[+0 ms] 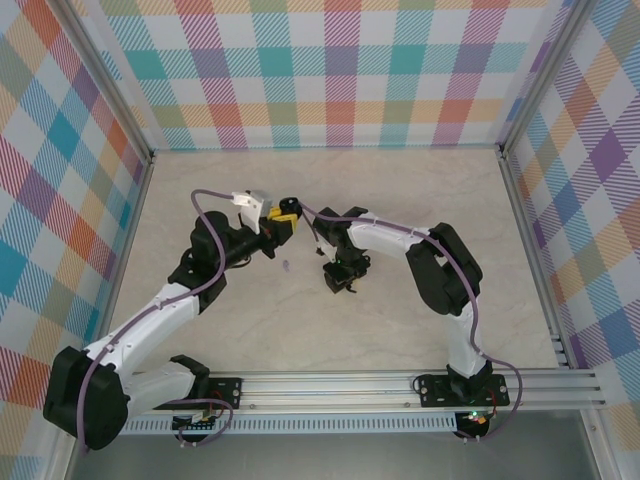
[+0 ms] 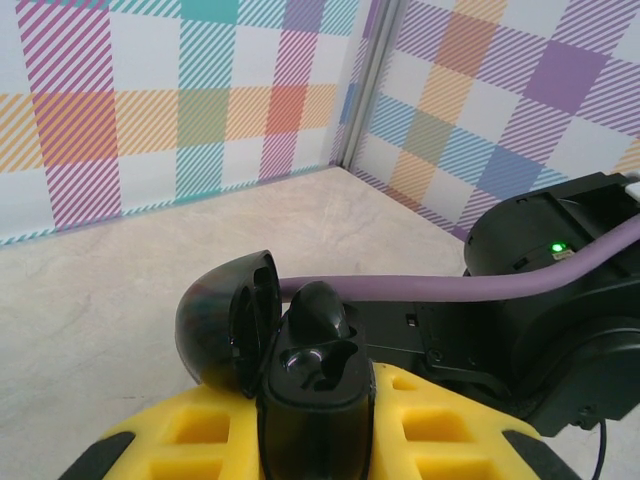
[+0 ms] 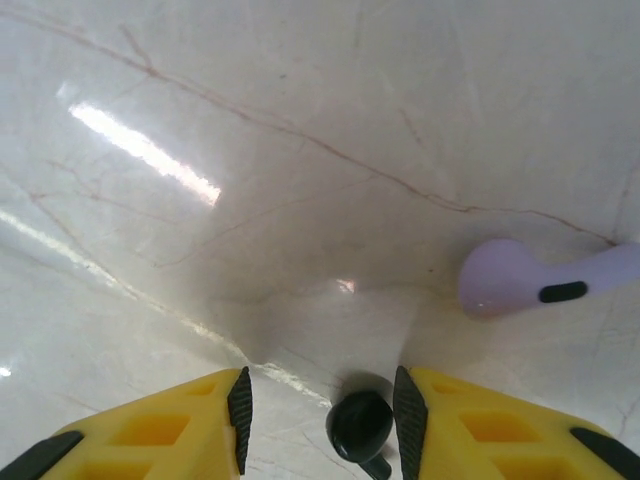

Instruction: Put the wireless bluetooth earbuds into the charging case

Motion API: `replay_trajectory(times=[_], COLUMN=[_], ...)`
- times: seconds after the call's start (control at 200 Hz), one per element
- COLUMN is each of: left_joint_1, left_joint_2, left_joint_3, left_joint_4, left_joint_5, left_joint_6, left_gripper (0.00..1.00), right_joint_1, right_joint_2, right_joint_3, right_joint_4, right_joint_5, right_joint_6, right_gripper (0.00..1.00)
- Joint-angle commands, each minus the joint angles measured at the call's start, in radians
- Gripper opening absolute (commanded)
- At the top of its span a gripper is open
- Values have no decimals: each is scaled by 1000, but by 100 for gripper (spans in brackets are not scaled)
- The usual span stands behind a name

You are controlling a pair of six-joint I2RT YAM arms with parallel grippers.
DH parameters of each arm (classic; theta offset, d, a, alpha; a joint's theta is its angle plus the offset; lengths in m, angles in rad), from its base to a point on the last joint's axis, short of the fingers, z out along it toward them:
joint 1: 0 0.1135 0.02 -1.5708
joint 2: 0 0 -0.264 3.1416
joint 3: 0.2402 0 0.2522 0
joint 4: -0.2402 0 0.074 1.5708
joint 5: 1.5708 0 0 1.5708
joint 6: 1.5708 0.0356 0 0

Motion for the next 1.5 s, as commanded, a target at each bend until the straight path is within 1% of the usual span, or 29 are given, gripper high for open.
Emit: replay_trajectory(times=[0.0,0.095,0.315,0.565,0.96,1.05,1.21,1.33,1.495], left_joint_1=[-2,3,8,9,9,10,10,9,9], left_joint_2=[-46,-63,-75,-69,-52,-51,-51,-53,-56], left_joint_3=[-20,-25,-29,-25,-17,-15,-15,-15,-18], left_joint_4=[-3,-14,-21,-18,-9,-10,-13,-15,-14], left_joint_5=[35,35,32,33,38,39,39,42,46], left_joint_6=[-11,-11,-13,-18,-25,-25,-25,-25,-26], left_gripper=[0,0,0,0,0,0,0,0,0], right_joint_1=[13,14,13,1,-60,-72,-78,-77,-77], right_joint_2=[8,12,40,39,13,-2,-63,-91,-104], right_joint_3=[30,32,43,32,25,26,25,28,5], right_joint_4=[-37,-45,-59,-43,-58,-66,-57,-65,-68], right_joint_5=[-48,-46,67,133,202,179,84,35,-4], right_joint_6=[-100,-131,-126,-74,29,48,87,126,159], right_gripper=[44,44,44,45,45,45,46,47,48])
